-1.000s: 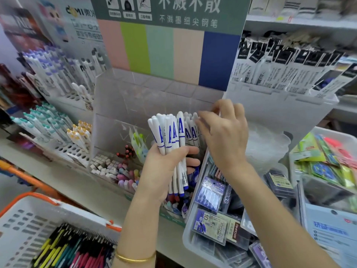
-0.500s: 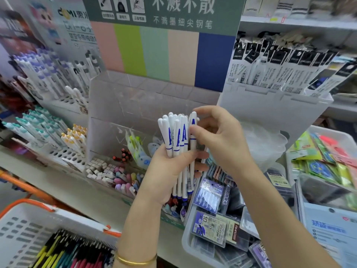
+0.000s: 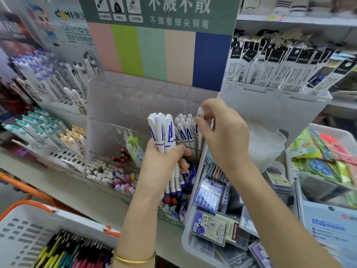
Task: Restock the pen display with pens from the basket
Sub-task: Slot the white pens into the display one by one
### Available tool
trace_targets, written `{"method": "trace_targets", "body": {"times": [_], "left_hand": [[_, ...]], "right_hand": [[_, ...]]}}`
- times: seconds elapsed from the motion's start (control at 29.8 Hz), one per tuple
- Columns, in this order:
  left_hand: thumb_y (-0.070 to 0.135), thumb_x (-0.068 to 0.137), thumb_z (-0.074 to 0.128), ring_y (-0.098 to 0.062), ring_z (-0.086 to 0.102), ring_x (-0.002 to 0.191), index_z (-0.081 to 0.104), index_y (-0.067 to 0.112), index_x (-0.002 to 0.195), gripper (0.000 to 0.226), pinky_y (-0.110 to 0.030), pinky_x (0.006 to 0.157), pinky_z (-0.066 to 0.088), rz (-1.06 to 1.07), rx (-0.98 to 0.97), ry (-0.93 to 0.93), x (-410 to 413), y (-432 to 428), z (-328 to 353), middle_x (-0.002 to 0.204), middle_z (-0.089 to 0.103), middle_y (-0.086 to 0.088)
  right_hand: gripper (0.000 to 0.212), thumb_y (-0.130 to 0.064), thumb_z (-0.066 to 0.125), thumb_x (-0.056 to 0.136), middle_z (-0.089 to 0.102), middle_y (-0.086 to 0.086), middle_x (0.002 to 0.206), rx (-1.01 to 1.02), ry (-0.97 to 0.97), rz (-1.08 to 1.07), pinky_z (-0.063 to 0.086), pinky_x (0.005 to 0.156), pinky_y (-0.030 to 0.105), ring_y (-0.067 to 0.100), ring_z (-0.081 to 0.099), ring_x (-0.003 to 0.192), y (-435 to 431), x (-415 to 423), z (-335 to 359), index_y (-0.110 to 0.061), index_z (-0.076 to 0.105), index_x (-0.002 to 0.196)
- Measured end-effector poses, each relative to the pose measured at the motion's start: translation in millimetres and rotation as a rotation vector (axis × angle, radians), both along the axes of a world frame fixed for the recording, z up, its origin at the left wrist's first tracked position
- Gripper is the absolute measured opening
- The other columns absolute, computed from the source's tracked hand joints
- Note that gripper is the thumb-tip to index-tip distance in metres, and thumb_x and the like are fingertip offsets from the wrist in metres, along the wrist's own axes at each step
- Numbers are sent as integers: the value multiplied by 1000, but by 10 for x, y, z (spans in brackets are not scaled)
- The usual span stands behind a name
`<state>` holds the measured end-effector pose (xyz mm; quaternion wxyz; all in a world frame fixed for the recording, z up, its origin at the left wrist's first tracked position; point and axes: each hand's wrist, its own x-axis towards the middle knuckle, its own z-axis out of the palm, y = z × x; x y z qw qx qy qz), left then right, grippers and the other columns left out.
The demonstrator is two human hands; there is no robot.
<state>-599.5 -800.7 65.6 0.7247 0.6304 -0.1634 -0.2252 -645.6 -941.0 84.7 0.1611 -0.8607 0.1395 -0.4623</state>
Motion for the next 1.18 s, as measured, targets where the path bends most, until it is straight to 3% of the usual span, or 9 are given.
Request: {"method": "trace_targets", "body": {"times": [0.13, 0.3, 0.44, 0.54, 0.71, 0.84, 0.94, 1.04, 1.18], "left_hand": [[0, 94, 56, -14, 60, 52, 52, 10, 102, 13, -26, 52, 52, -26, -50, 36, -27, 12, 46, 73, 71, -5], [1, 92, 57, -13, 64, 57, 57, 11, 100, 13, -28, 56, 56, -68, -79, 59, -30, 28, 67, 71, 70, -2], [2, 92, 56, -12, 63, 57, 59, 11, 102, 14, -27, 56, 56, -100, -108, 97, -31, 33, 59, 69, 68, -1], [3, 90, 57, -14, 63, 57, 60, 8, 105, 16, -28, 56, 55, -137, -126, 108, -33, 31, 53, 72, 69, -4], [13, 78, 63, -17, 62, 58, 65, 7, 101, 24, -28, 55, 54, -233, -153, 83, -70, 2, 61, 74, 69, -7], [14, 77, 62, -18, 63, 58, 66, 8, 97, 22, -29, 56, 56, -257, -152, 96, -73, 18, 68, 75, 69, -9], [14, 78, 60, -19, 67, 59, 64, 6, 100, 23, -30, 55, 58, -282, -170, 132, -80, 24, 101, 76, 71, -9], [13, 78, 59, -21, 69, 60, 60, 5, 94, 17, -31, 52, 58, -229, -178, 174, -50, 21, 94, 73, 72, -9], [3, 91, 56, -18, 66, 53, 55, 6, 94, 5, -28, 50, 55, -40, -111, 124, 52, 57, 15, 67, 68, -6]], "right_hand": [[16, -23, 66, 82, 59, 4, 77, -247, 107, -174, 40, 45, 32, 25, 51, 69, 23, 67, -111, -11, 66, 70], [10, -3, 70, 71, 52, 6, 76, -388, 164, -257, 35, 46, 31, 24, 41, 66, -34, 116, -156, -13, 69, 69], [19, 6, 61, 76, 58, 12, 90, -106, 41, -91, 47, 59, 38, 30, 53, 78, -4, 34, -93, -2, 70, 91], [22, -2, 56, 85, 61, 6, 91, 140, -39, 66, 47, 71, 29, 19, 56, 81, 38, -58, 36, -5, 69, 103], [29, -19, 59, 93, 64, -13, 88, 527, 213, 300, 50, 72, 18, 4, 61, 78, 161, -122, 138, -15, 63, 121], [21, -14, 60, 91, 70, 0, 87, 727, 268, 409, 54, 65, 27, 12, 65, 74, 126, -92, 170, -18, 62, 112], [16, -6, 62, 87, 66, 2, 81, 862, 161, 457, 49, 60, 26, 12, 61, 68, 107, -63, 188, -19, 59, 95], [16, -4, 57, 88, 59, 5, 80, 868, -121, 396, 43, 54, 22, 11, 55, 62, 92, -43, 237, -18, 53, 94], [21, -7, 53, 91, 51, -3, 80, 700, -423, 231, 44, 50, 30, 25, 55, 61, -21, -77, 325, -26, 44, 94]]}}
